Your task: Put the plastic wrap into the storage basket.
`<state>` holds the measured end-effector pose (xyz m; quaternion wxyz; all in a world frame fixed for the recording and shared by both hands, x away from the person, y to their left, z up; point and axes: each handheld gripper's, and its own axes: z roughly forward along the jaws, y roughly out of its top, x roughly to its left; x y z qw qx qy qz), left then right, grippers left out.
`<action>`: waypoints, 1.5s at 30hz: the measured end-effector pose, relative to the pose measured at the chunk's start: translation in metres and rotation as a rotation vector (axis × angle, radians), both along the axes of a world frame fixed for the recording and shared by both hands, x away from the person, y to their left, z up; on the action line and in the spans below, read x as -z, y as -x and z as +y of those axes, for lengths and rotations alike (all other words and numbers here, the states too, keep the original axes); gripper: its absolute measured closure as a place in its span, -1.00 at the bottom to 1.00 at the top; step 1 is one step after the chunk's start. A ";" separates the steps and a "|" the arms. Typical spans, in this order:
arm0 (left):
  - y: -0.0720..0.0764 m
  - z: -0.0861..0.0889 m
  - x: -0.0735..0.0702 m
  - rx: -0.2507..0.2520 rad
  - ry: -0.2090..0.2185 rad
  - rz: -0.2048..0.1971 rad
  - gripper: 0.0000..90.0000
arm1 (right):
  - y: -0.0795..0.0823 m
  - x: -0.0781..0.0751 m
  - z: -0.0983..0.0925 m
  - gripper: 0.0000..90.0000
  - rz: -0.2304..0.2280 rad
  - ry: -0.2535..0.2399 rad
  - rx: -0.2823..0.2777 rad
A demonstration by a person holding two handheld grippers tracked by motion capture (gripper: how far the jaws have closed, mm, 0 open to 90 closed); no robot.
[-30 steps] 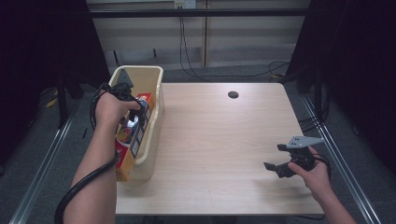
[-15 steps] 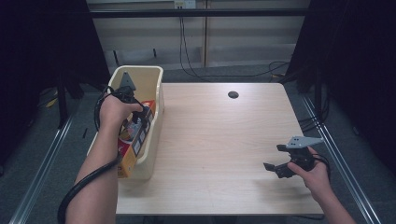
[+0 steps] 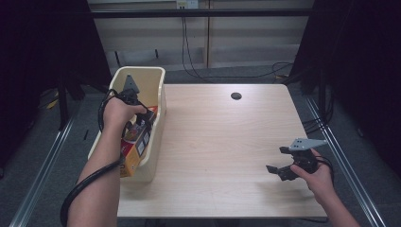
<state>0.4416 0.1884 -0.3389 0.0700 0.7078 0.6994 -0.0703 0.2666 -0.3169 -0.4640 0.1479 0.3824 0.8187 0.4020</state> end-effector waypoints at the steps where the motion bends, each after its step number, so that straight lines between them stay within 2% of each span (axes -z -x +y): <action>1: 0.000 0.000 0.001 0.002 -0.003 0.000 -0.12 | 0.000 0.000 0.000 -0.91 0.002 0.000 0.000; 3: 0.000 0.000 0.003 0.011 -0.005 -0.003 -0.12 | 0.000 0.000 0.000 -0.91 0.003 -0.001 -0.001; 4: -0.001 0.001 0.003 0.023 0.004 0.012 -0.12 | 0.000 0.000 0.000 -0.91 0.003 -0.001 -0.001; 8: -0.002 -0.001 0.006 0.010 0.008 0.009 -0.12 | 0.000 0.000 0.000 -0.91 0.003 -0.003 -0.002; 10: -0.002 0.000 0.006 0.021 0.007 0.014 -0.12 | 0.000 0.000 0.000 -0.91 0.001 -0.003 -0.001; 13: -0.002 0.000 0.009 -0.001 0.011 0.000 -0.12 | 0.000 0.000 0.001 -0.91 0.003 -0.002 -0.003; 19: -0.003 0.003 0.014 0.015 0.018 0.011 -0.13 | 0.000 0.001 0.002 -0.91 0.004 0.003 -0.004; 20: -0.003 0.003 0.015 0.019 0.005 0.000 -0.14 | -0.001 0.001 0.003 -0.91 0.006 -0.001 -0.007; 21: -0.003 0.002 0.016 0.000 0.019 0.004 -0.14 | -0.001 0.001 0.003 -0.91 0.006 -0.001 -0.007; 24: -0.003 0.002 0.016 0.011 0.009 -0.005 -0.14 | -0.001 0.001 0.003 -0.91 0.004 0.001 -0.008; 25: -0.003 0.003 0.015 0.021 0.017 0.008 -0.14 | -0.001 0.001 0.003 -0.91 0.003 0.004 -0.008; 28: -0.003 0.003 0.015 0.015 0.025 0.004 -0.16 | -0.001 0.001 0.004 -0.91 0.005 0.004 -0.008; 31: -0.003 0.003 0.015 0.010 0.026 -0.009 -0.17 | -0.001 0.001 0.004 -0.91 0.003 0.007 -0.011; 32: -0.002 0.002 0.015 -0.010 0.030 -0.016 -0.18 | 0.000 0.001 0.004 -0.91 0.003 0.008 -0.008; 34: -0.003 0.005 0.012 0.006 0.038 -0.016 -0.19 | -0.001 0.001 0.004 -0.91 0.000 0.006 -0.010; 36: -0.002 0.003 0.012 -0.010 0.040 -0.026 -0.19 | -0.001 0.001 0.003 -0.91 0.001 0.004 -0.009; 37: -0.002 0.004 0.011 0.011 0.027 -0.029 -0.19 | 0.000 0.000 0.003 -0.91 0.000 0.003 -0.008; 39: -0.003 0.003 0.009 0.004 0.036 -0.029 -0.21 | 0.000 0.000 0.003 -0.91 0.002 0.003 -0.008; 41: -0.003 0.002 0.006 -0.001 0.044 -0.044 -0.25 | 0.000 0.000 0.003 -0.91 0.000 0.004 -0.009; 42: -0.003 0.003 0.003 0.010 0.042 -0.049 -0.25 | 0.000 0.000 0.003 -0.91 0.000 0.005 -0.009; 43: -0.003 0.002 0.002 -0.008 0.036 -0.065 -0.26 | 0.000 0.000 0.003 -0.91 0.001 0.004 -0.008; 44: -0.003 0.002 0.000 -0.001 0.040 -0.060 -0.26 | 0.000 0.000 0.003 -0.91 0.001 0.004 -0.008; 45: -0.003 0.001 -0.001 0.008 0.023 -0.066 -0.26 | 0.000 0.000 0.003 -0.91 0.001 0.003 -0.007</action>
